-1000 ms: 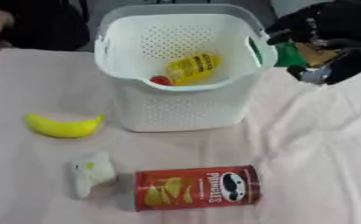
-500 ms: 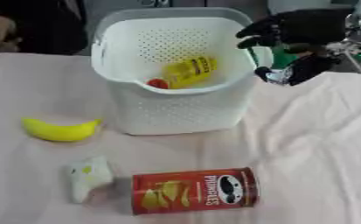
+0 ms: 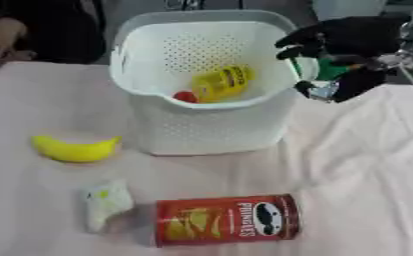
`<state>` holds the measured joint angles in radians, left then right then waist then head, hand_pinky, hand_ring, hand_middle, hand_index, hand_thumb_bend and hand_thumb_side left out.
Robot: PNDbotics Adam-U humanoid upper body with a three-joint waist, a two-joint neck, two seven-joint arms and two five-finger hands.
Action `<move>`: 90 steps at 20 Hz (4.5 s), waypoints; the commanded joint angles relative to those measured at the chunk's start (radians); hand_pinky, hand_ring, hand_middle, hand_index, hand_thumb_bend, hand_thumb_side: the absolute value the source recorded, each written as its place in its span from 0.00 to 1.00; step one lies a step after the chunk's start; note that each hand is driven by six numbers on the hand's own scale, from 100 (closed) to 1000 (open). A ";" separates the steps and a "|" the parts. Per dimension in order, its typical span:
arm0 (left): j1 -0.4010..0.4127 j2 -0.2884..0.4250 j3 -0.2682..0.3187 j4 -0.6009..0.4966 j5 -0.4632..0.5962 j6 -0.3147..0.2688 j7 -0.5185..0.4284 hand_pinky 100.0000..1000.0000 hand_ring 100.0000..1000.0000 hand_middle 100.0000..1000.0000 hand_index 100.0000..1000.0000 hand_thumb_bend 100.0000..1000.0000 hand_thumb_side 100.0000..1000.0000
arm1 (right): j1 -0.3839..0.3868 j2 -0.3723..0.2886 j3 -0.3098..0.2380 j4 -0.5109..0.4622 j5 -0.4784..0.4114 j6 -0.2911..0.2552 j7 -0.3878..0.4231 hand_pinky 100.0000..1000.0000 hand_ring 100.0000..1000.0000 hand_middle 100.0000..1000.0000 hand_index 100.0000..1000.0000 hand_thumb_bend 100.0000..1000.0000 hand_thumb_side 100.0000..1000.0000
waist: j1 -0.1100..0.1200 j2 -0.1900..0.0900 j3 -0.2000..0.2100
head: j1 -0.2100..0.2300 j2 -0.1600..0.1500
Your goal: Pick up objects on the table and place them in the box.
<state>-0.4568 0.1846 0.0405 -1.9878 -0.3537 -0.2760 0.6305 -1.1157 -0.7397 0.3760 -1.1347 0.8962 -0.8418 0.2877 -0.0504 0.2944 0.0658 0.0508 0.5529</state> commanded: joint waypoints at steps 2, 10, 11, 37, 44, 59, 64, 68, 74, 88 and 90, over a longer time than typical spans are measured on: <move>-0.010 0.004 0.001 -0.012 -0.001 0.001 0.001 0.75 0.82 0.88 0.94 0.00 1.00 | 0.041 -0.097 0.012 -0.170 -0.035 -0.026 0.042 0.90 1.00 1.00 1.00 0.04 0.98 | 0.005 -0.021 -0.008 | 0.010 -0.017; -0.011 0.002 0.000 -0.012 0.001 0.003 0.005 0.75 0.82 0.88 0.94 0.00 1.00 | 0.153 -0.182 0.054 -0.501 -0.029 0.249 -0.067 0.85 0.97 0.97 1.00 0.01 1.00 | 0.007 -0.017 -0.006 | 0.029 -0.056; -0.011 0.003 0.000 -0.012 0.001 0.003 0.005 0.75 0.82 0.88 0.94 0.00 1.00 | 0.163 -0.186 0.062 -0.527 -0.026 0.268 -0.071 0.85 0.97 0.97 1.00 0.00 1.00 | 0.007 -0.016 -0.006 | 0.030 -0.060; 0.008 0.005 0.008 -0.012 -0.003 0.010 0.019 0.75 0.82 0.88 0.94 0.00 1.00 | 0.183 -0.091 0.124 -0.680 -0.223 0.415 0.179 0.84 0.93 0.92 1.00 0.00 1.00 | 0.011 -0.032 -0.046 | 0.098 0.023; 0.021 0.006 0.012 -0.012 -0.011 0.010 0.028 0.75 0.82 0.88 0.94 0.00 1.00 | 0.230 -0.038 0.109 -0.678 -0.246 0.432 0.263 0.85 0.95 0.93 1.00 0.00 1.00 | 0.010 -0.044 -0.082 | 0.159 0.098; 0.046 0.007 0.015 -0.012 -0.017 0.003 0.042 0.75 0.82 0.88 0.94 0.00 1.00 | 0.294 0.078 0.099 -0.669 -0.256 0.428 0.348 0.88 0.97 0.93 1.00 0.01 1.00 | -0.010 -0.065 -0.112 | 0.182 0.073; 0.052 0.007 0.017 -0.012 -0.021 0.000 0.045 0.75 0.82 0.88 0.94 0.00 1.00 | 0.312 0.115 0.088 -0.674 -0.245 0.424 0.358 0.88 0.97 0.93 1.00 0.04 1.00 | -0.017 -0.071 -0.116 | 0.188 0.072; 0.056 0.009 0.017 -0.012 -0.022 -0.002 0.048 0.75 0.82 0.88 0.94 0.00 1.00 | 0.330 0.132 0.087 -0.668 -0.214 0.411 0.379 0.89 0.99 0.95 1.00 0.15 0.97 | -0.024 -0.074 -0.120 | 0.191 0.072; 0.060 0.010 0.018 -0.012 -0.022 -0.004 0.052 0.75 0.82 0.88 0.94 0.00 1.00 | 0.352 0.154 0.083 -0.642 -0.159 0.382 0.454 0.92 1.00 0.97 1.00 0.30 0.69 | -0.029 -0.075 -0.121 | 0.191 0.071; 0.063 0.009 0.017 -0.012 -0.019 -0.007 0.058 0.75 0.82 0.88 0.94 0.00 1.00 | 0.369 0.200 0.062 -0.565 -0.115 0.375 0.523 0.94 1.00 1.00 1.00 0.38 0.63 | -0.035 -0.070 -0.118 | 0.186 0.065; 0.064 0.009 0.016 -0.012 -0.019 -0.008 0.059 0.75 0.82 0.88 0.94 0.00 1.00 | 0.371 0.214 0.062 -0.543 -0.097 0.375 0.518 0.94 1.00 1.00 1.00 0.39 0.63 | -0.037 -0.071 -0.118 | 0.187 0.066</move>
<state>-0.3857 0.1846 0.0538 -1.9878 -0.3709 -0.2828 0.6858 -0.7342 -0.5207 0.4552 -1.6836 0.7847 -0.3934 0.7364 -0.0899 0.2407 -0.0525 0.2376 0.6243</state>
